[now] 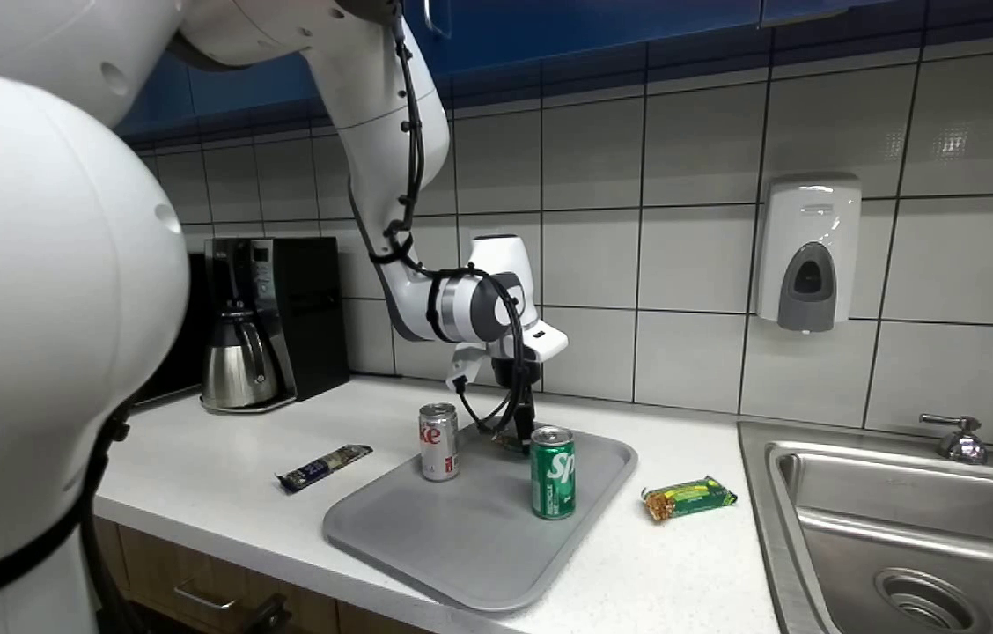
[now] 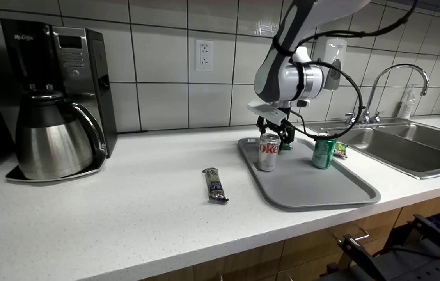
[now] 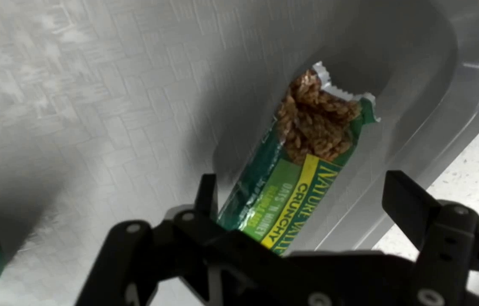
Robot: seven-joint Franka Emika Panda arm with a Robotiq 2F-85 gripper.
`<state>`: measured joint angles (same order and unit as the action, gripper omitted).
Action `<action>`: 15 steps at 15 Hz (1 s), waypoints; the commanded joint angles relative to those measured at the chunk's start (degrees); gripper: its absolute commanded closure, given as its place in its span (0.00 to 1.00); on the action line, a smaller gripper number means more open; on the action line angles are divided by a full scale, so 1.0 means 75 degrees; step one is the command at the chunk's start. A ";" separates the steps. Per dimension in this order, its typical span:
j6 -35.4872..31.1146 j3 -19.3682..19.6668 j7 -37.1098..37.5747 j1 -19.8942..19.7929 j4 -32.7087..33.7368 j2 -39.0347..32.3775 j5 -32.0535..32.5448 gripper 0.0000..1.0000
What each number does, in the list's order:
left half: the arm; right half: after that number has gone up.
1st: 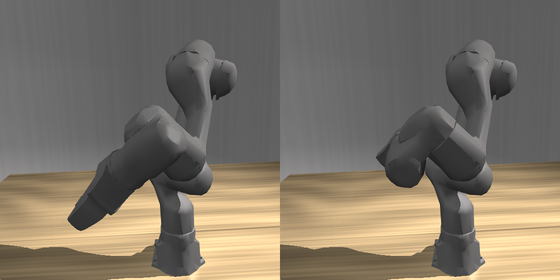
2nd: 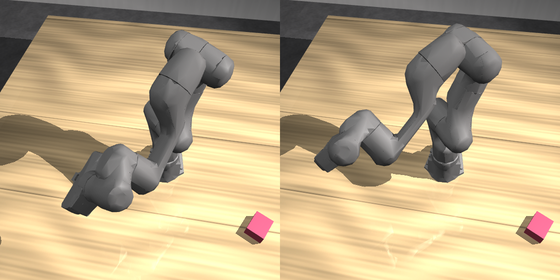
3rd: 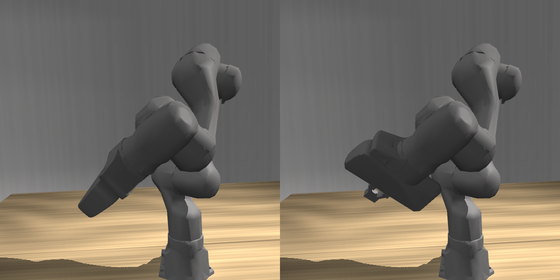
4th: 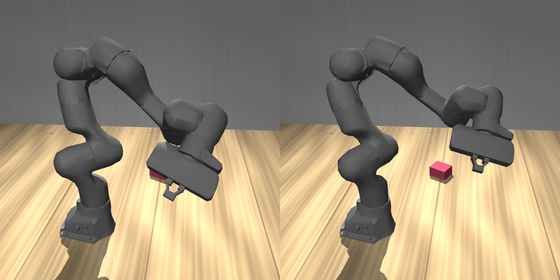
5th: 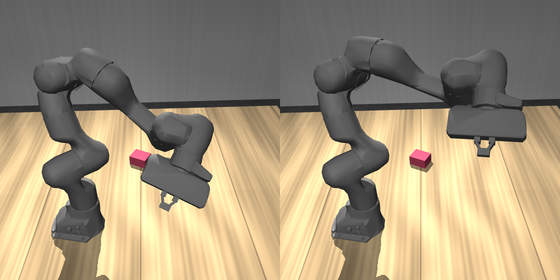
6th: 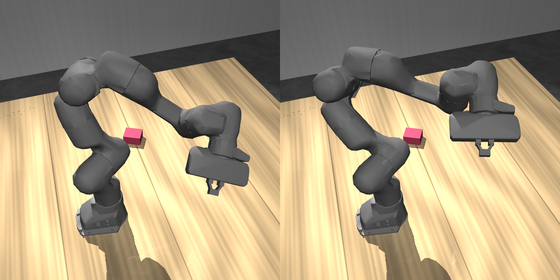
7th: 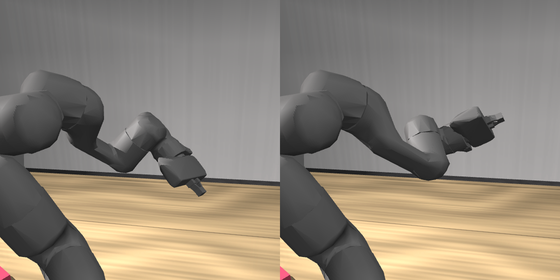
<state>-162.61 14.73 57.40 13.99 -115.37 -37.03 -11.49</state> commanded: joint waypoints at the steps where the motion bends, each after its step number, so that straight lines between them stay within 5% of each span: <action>1: 0.0294 -0.0201 0.0095 -0.0242 0.0254 -0.0054 0.0043 0.00; 15: 0.0336 -0.0281 0.0081 -0.0324 0.0324 -0.0092 0.0019 0.00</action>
<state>-162.12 14.12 57.40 13.25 -114.52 -37.69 -11.49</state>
